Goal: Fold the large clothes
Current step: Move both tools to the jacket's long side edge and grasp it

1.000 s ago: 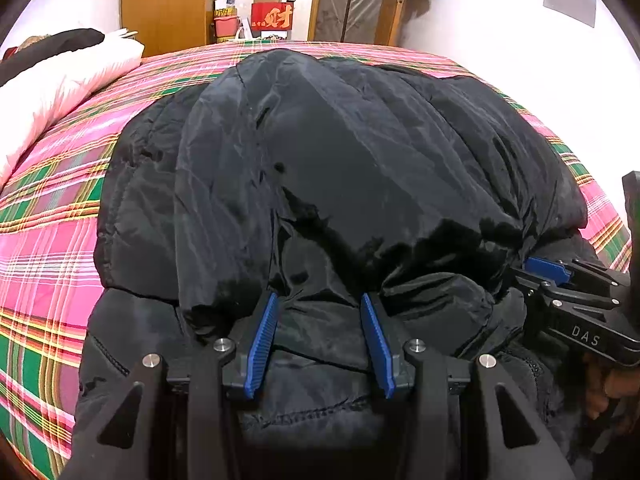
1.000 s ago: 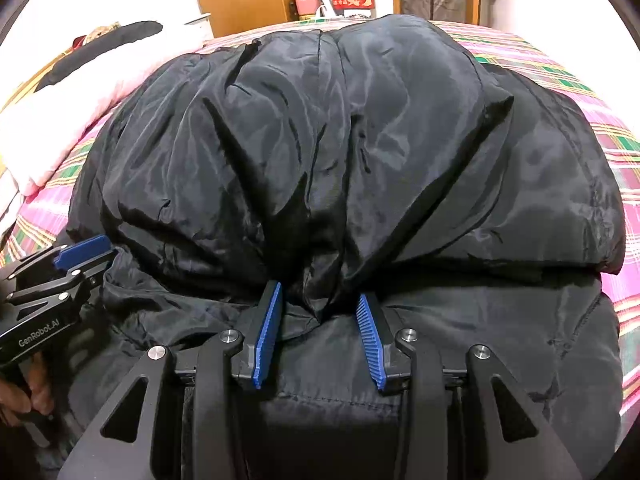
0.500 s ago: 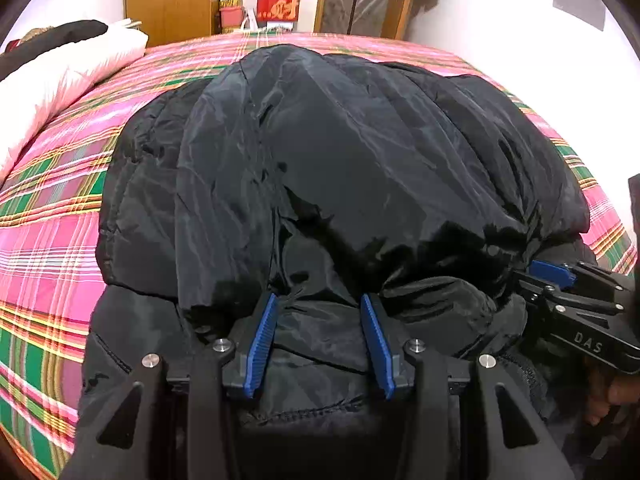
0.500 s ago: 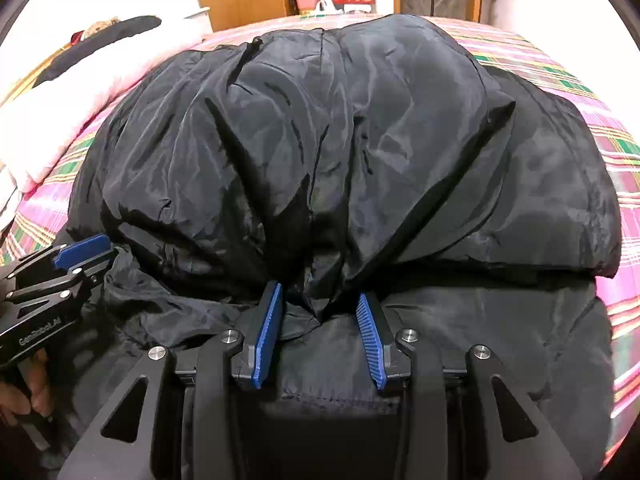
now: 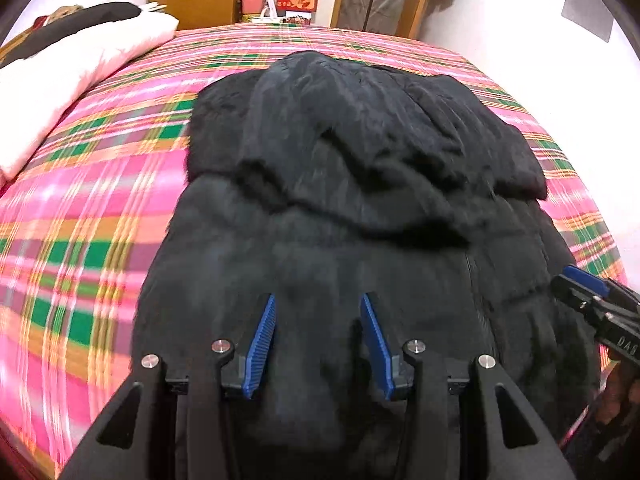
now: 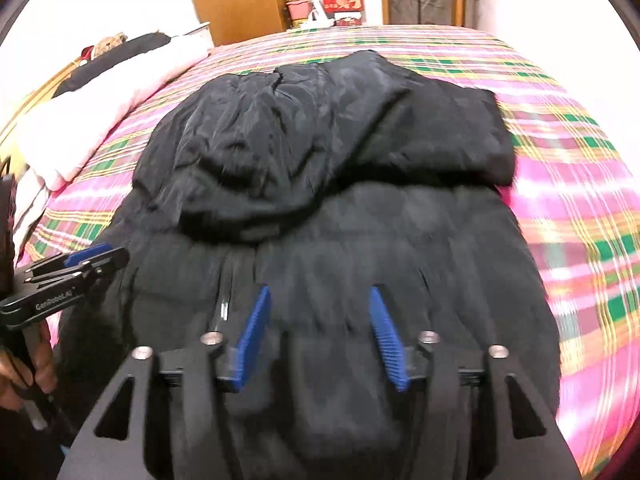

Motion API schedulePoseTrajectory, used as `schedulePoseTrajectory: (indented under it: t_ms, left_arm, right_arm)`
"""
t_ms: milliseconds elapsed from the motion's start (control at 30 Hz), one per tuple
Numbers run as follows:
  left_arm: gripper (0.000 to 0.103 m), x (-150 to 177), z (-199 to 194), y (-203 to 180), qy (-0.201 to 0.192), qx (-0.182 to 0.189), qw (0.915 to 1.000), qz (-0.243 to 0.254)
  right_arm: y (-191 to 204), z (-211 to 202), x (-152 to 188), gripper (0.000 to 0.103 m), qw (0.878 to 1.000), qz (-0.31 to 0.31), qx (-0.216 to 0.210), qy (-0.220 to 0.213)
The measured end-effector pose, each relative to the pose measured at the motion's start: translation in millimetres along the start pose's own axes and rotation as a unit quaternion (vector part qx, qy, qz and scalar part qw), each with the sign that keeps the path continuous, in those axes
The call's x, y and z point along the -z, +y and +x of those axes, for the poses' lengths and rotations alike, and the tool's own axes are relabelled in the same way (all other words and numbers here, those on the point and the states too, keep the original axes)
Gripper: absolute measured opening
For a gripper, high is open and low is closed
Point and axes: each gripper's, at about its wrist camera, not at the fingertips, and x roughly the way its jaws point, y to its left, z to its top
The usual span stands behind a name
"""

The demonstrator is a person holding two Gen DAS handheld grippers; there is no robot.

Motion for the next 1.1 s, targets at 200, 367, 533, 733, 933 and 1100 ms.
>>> schedulePoseTrajectory:
  t_ms: [200, 367, 533, 733, 933, 1100]
  left_arm:
    - [0.046, 46.4, -43.9, 7.7, -0.013, -0.009, 0.9999, 0.005]
    - [0.046, 62.5, -66.9, 11.7, -0.025, -0.015, 0.9995, 0.007]
    - [0.049, 72.3, -79.5, 27.2, -0.034, -0.026, 0.999, -0.011]
    - [0.056, 78.8, -78.8, 54.5, -0.027, -0.039, 0.9976, -0.051]
    - [0.058, 80.9, -62.4, 89.0, -0.008, -0.056, 0.9942, -0.092]
    - [0.058, 91.1, -44.3, 103.4, 0.021, -0.039, 0.9921, -0.117]
  right_arm:
    - [-20.5, -39.3, 44.7, 0.057, 0.999, 0.042, 0.01, -0.011]
    - [-34.5, -62.0, 63.8, 0.057, 0.998, 0.063, 0.017, -0.02]
    - [-45.6, -72.3, 72.5, 0.058, 0.996, 0.077, 0.028, -0.026]
    - [-72.0, -74.6, 77.0, 0.059, 0.992, 0.114, 0.041, -0.024]
    - [-110.1, -65.9, 80.7, 0.064, 0.987, 0.154, 0.053, -0.001]
    - [-132.5, -55.6, 84.2, 0.075, 0.983, 0.18, 0.038, 0.023]
